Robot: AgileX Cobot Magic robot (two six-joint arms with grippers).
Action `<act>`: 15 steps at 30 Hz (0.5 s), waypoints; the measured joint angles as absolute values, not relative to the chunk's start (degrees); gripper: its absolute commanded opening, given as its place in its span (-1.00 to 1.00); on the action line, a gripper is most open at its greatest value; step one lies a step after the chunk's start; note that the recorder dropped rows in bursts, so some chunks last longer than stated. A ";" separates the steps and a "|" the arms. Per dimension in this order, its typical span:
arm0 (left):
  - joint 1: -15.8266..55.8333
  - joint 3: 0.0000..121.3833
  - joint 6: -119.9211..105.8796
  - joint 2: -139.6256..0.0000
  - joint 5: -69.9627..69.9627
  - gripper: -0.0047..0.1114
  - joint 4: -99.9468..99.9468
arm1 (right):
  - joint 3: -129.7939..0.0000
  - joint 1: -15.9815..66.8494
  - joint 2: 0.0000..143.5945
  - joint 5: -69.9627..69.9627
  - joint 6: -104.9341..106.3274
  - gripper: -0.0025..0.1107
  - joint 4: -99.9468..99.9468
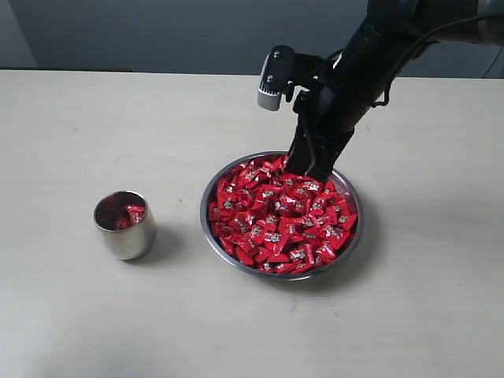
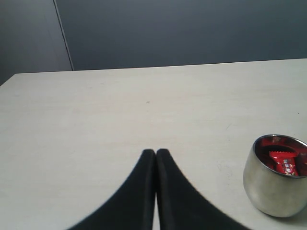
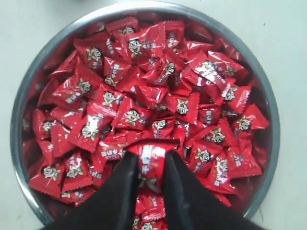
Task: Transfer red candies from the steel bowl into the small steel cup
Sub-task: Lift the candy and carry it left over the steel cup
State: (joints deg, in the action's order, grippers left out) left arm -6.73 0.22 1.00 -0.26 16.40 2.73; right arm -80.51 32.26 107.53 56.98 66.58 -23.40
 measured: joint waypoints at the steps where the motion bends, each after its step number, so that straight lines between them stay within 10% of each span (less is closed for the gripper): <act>1: -6.73 0.22 1.00 -0.26 16.40 -0.91 2.73 | -80.85 32.26 107.53 57.73 67.27 -0.97 -23.40; 15: -6.73 0.22 1.00 -0.26 16.40 -0.91 2.73 | -90.34 42.20 113.46 53.79 67.43 -0.97 -26.96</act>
